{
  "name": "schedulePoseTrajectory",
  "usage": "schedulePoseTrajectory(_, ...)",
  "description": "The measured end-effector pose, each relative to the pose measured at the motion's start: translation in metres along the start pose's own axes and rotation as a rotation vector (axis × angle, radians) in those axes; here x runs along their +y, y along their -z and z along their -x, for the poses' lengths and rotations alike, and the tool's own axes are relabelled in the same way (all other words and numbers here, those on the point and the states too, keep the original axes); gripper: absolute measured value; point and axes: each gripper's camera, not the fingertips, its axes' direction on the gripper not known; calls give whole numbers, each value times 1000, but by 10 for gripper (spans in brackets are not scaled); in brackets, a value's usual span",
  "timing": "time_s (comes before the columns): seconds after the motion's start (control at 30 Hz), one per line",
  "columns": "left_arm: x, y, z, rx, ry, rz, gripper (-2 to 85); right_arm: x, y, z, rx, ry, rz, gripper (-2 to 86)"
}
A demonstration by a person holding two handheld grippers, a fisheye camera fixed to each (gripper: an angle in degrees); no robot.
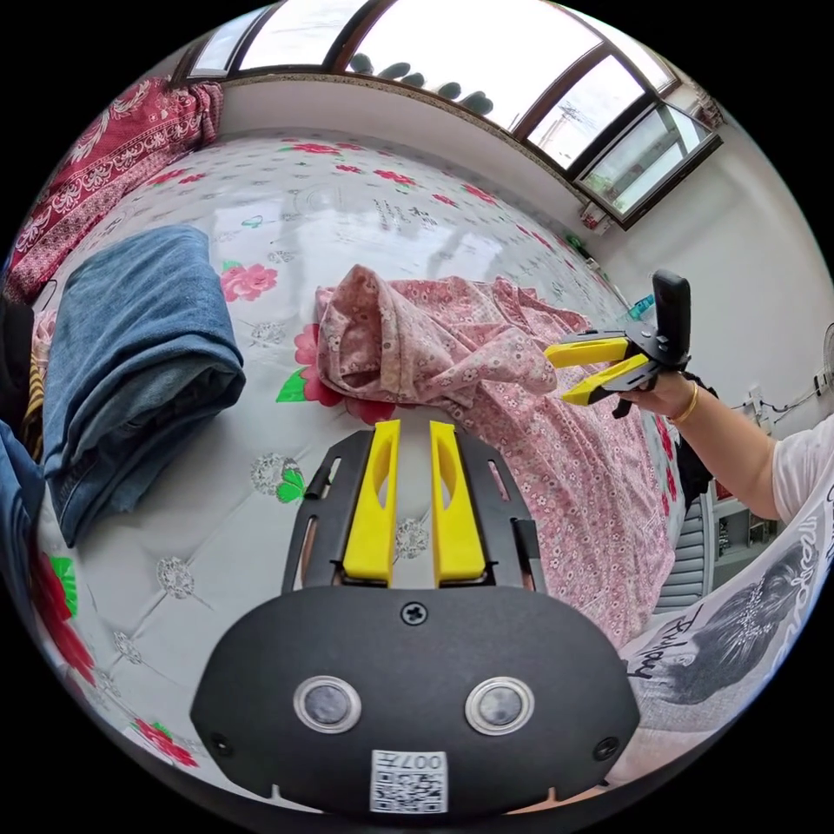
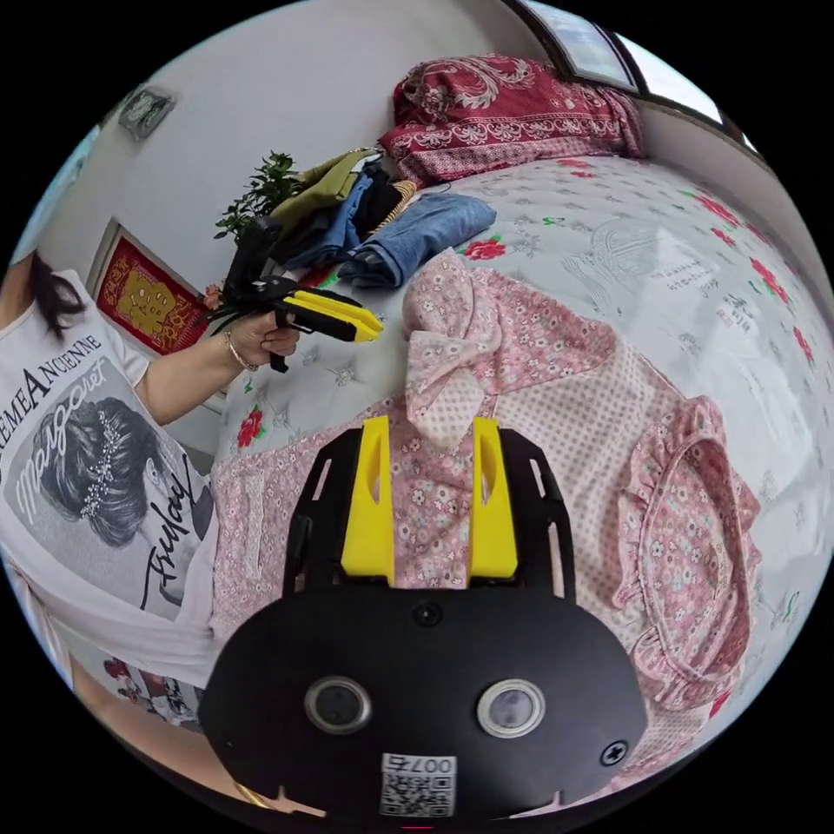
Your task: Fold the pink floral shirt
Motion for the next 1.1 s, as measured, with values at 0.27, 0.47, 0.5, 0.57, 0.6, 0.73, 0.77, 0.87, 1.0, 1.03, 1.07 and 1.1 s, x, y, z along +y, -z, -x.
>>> schedulePoseTrajectory(0.27,6,-19,-18,28,-18,20,52,-33,-37,-11,157,70,230,17)
schedulePoseTrajectory(0.47,4,-44,-62,12,-108,45,61,-125,63,-56,-293,-46,-45,-1)
schedulePoseTrajectory(0.5,1,-49,-71,-17,-115,38,65,-141,91,-68,-405,-81,-144,-2)
schedulePoseTrajectory(0.57,-5,-56,-81,-56,-98,25,75,-159,129,-80,-558,-103,-276,-2)
schedulePoseTrajectory(0.6,-7,-63,-87,-80,-76,29,89,-165,149,-84,-630,-117,-349,-3)
schedulePoseTrajectory(0.73,-5,-94,-97,-118,20,51,140,-164,194,-78,-702,-84,-462,-3)
schedulePoseTrajectory(0.77,-5,-98,-99,-111,24,47,146,-163,198,-76,-687,-78,-454,-3)
schedulePoseTrajectory(0.87,-14,-118,-109,-113,14,41,165,-157,213,-70,-635,-53,-428,-3)
schedulePoseTrajectory(1.0,-29,-145,-120,-167,-45,50,133,-142,237,-66,-637,15,-411,-3)
schedulePoseTrajectory(1.03,-31,-150,-124,-190,-62,48,109,-136,243,-64,-625,38,-392,-3)
schedulePoseTrajectory(1.07,-31,-152,-126,-193,-76,52,95,-132,246,-63,-618,50,-386,-3)
schedulePoseTrajectory(1.1,-29,-157,-134,-185,-116,58,68,-122,252,-61,-614,82,-373,-3)
